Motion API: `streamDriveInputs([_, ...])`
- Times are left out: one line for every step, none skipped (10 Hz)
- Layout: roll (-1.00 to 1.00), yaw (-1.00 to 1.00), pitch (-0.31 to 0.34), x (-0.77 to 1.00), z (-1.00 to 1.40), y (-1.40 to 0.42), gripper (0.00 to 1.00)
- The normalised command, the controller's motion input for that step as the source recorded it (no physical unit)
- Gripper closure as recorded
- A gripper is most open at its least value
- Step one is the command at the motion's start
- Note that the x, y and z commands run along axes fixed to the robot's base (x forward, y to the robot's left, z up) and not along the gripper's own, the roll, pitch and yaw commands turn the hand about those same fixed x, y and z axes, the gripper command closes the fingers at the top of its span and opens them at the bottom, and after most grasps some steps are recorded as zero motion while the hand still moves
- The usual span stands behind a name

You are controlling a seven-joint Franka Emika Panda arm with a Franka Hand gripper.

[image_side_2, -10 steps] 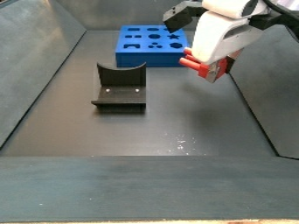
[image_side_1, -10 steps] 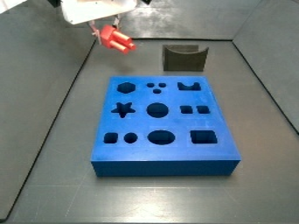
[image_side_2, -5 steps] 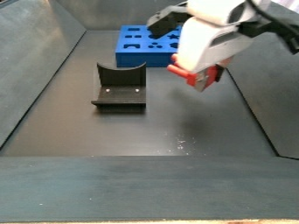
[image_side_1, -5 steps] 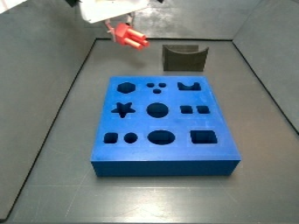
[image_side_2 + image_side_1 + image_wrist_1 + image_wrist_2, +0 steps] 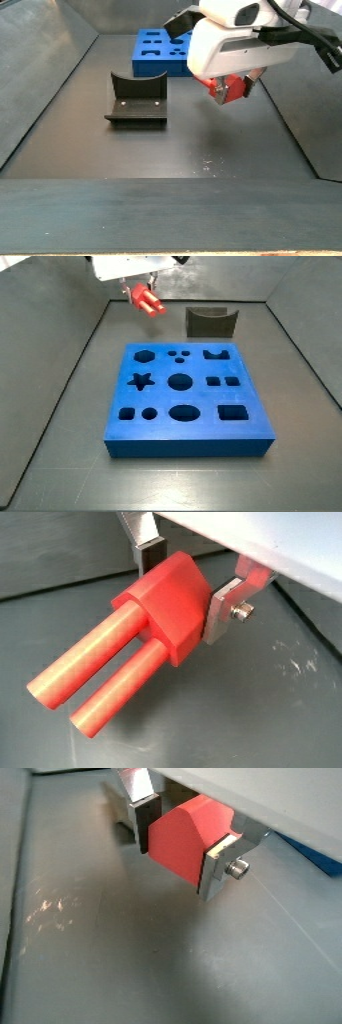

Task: Pick up the 3 prong object. Move up. Rotate the 3 prong object. Place the 3 prong object on the fixture. Regrasp the 3 prong object. Move to above the board. Insert the 3 prong object.
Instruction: Rotate the 3 prong object.

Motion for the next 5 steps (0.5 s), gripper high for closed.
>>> streamDriveInputs([0.0, -1.0, -0.002, -0.02, 0.03, 0.01, 1.0])
streamDriveInputs([0.0, -1.0, -0.002, -0.01, 0.03, 0.01, 1.0])
streamDriveInputs([0.0, -1.0, -0.002, -0.01, 0.03, 0.01, 1.0])
streamDriveInputs([0.0, -1.0, -0.002, -0.01, 0.03, 0.01, 1.0])
streamDriveInputs([0.0, -1.0, -0.002, -0.01, 0.03, 0.01, 1.0])
